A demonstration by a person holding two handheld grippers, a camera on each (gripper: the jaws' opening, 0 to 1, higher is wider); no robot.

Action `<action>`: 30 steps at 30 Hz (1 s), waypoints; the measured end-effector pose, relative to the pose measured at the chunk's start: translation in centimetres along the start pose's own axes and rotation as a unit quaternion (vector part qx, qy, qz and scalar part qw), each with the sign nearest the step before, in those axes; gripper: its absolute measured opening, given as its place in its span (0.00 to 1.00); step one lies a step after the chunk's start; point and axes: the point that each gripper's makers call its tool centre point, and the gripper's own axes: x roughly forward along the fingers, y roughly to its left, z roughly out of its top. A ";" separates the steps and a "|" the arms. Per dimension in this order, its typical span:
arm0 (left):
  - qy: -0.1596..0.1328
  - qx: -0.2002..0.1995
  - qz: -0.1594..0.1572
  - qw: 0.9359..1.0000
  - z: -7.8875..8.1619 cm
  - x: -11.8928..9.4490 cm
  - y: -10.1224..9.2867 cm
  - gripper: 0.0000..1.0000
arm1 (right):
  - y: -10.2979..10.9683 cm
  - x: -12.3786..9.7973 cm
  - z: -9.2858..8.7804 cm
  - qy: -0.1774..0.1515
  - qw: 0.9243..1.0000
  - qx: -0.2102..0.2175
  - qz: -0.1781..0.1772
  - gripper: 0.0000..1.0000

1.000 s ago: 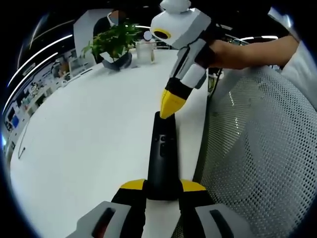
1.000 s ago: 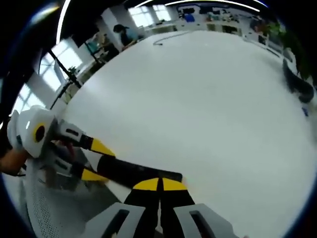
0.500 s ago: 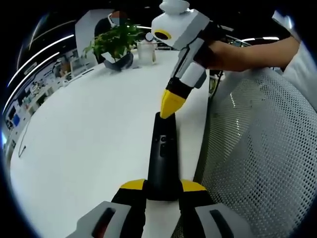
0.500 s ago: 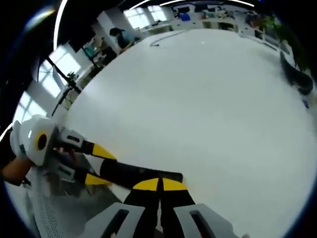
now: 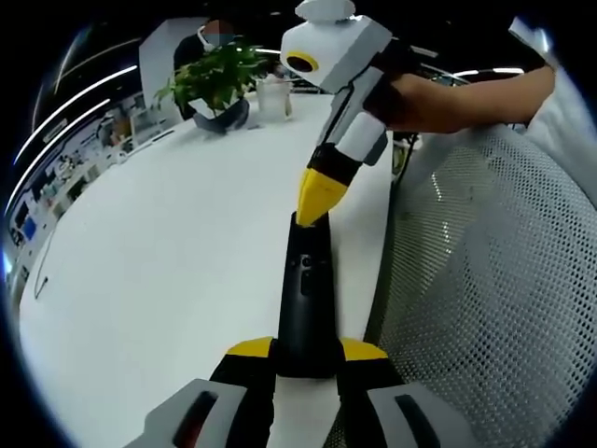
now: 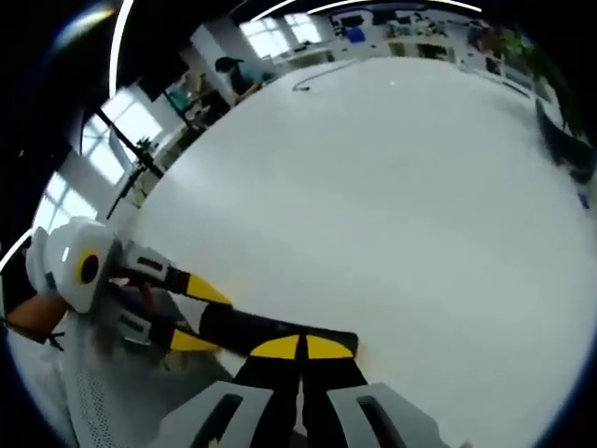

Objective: Press the specified remote control buttons in sequence, fully releasing each button before pressing the next.

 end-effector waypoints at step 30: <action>-0.004 0.001 0.000 1.000 0.2 0.2 0.3 0.24 | -0.7 0.4 -0.1 0.010 0.999 0.038 -0.006 0.00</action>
